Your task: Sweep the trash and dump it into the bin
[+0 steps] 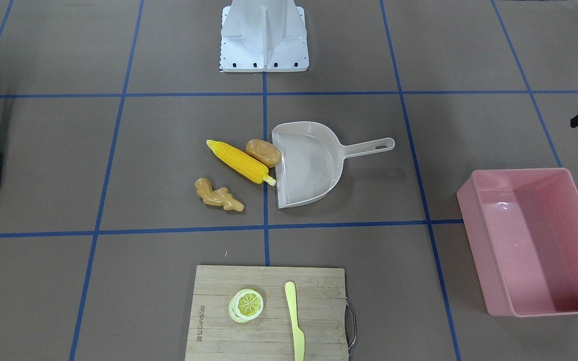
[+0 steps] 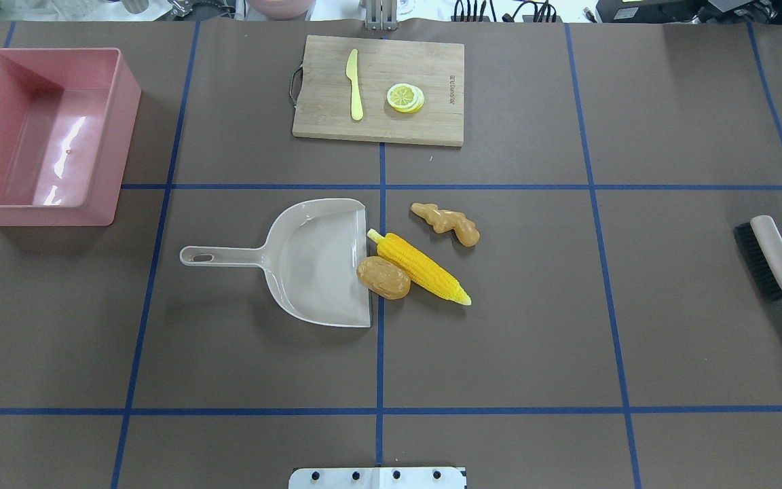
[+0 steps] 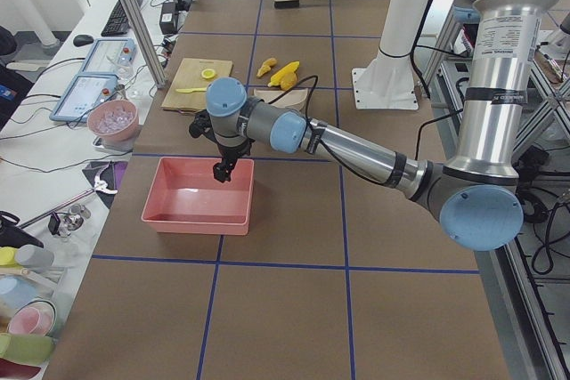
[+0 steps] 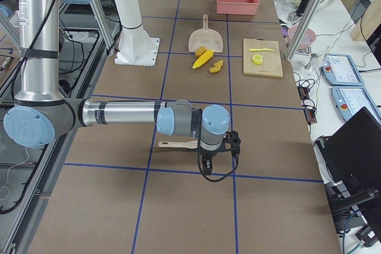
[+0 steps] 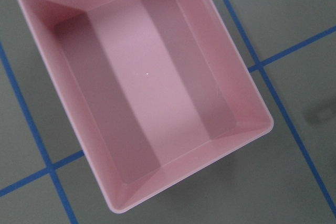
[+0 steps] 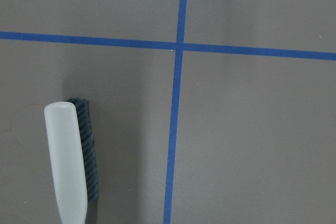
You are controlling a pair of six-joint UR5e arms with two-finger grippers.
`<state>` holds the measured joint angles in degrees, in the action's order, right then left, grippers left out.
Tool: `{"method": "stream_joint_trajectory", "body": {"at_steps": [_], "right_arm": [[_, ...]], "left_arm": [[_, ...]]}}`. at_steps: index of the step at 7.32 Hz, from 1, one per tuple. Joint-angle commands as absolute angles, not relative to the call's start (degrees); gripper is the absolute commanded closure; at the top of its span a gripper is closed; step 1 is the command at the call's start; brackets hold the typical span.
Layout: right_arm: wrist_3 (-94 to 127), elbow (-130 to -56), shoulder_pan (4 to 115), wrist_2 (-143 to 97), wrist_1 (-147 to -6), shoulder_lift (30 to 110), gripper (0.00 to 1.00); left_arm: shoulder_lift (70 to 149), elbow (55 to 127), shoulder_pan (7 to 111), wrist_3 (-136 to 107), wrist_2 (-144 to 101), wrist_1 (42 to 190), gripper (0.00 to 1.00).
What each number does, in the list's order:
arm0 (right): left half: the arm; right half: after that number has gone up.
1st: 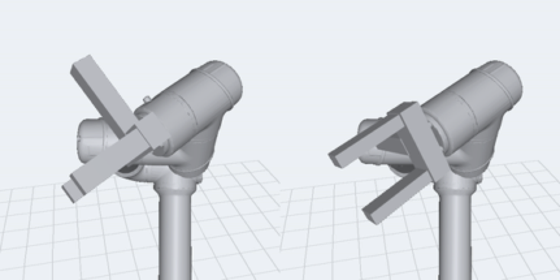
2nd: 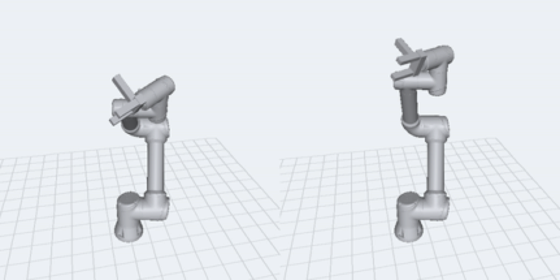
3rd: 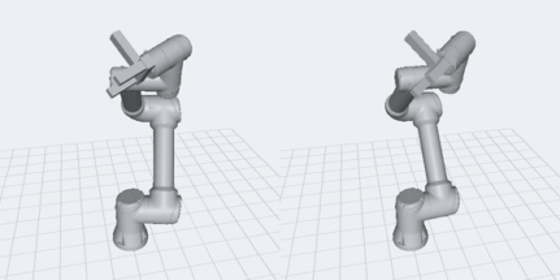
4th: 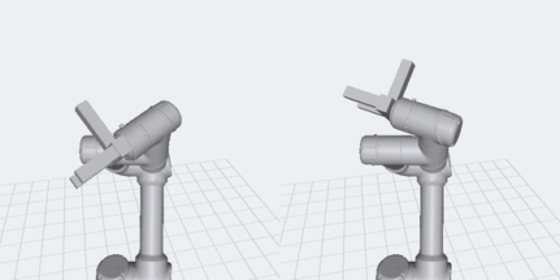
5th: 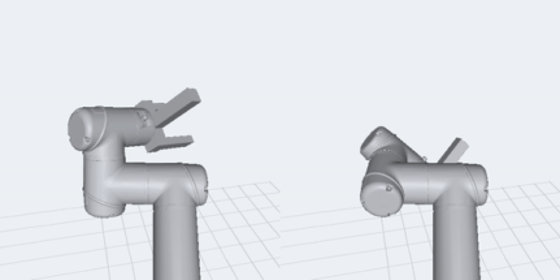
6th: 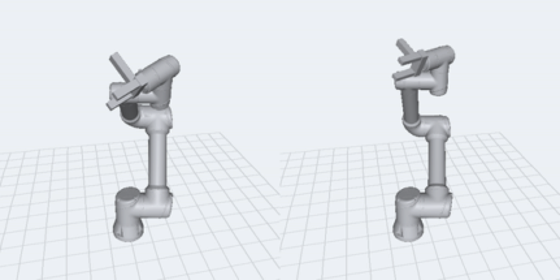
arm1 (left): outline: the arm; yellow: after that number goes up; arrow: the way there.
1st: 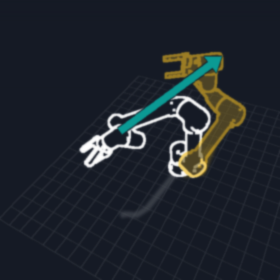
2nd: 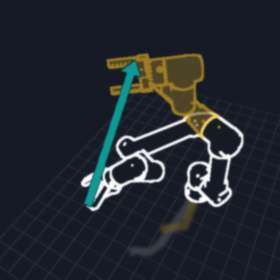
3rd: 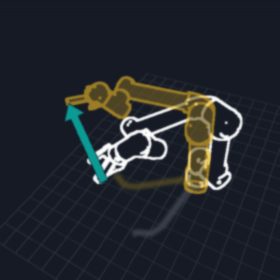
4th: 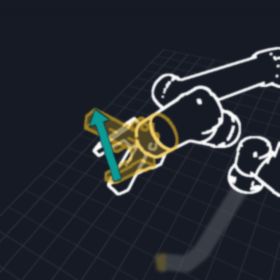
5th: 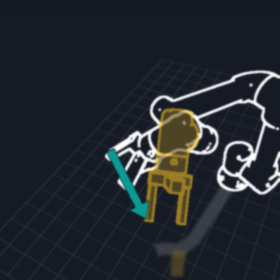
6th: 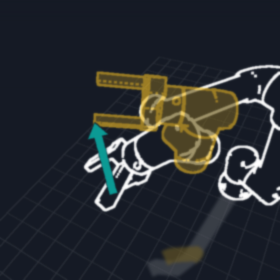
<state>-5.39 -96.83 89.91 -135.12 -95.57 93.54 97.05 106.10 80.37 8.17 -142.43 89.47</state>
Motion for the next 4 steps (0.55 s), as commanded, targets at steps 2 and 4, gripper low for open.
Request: {"method": "stream_joint_trajectory", "body": {"at_steps": [2, 4], "right_arm": [[-5.36, -96.94, 88.61, -133.95, -95.54, 92.11, 0.00], [5.54, -99.91, 85.28, -133.68, -95.54, 91.93, 0.00]], "left_arm": [[103.34, 110.20, 71.67, 7.83, -142.65, 89.74, 0.02], [108.88, 110.66, 62.45, 8.09, -141.78, 96.09, 0.02]]}}
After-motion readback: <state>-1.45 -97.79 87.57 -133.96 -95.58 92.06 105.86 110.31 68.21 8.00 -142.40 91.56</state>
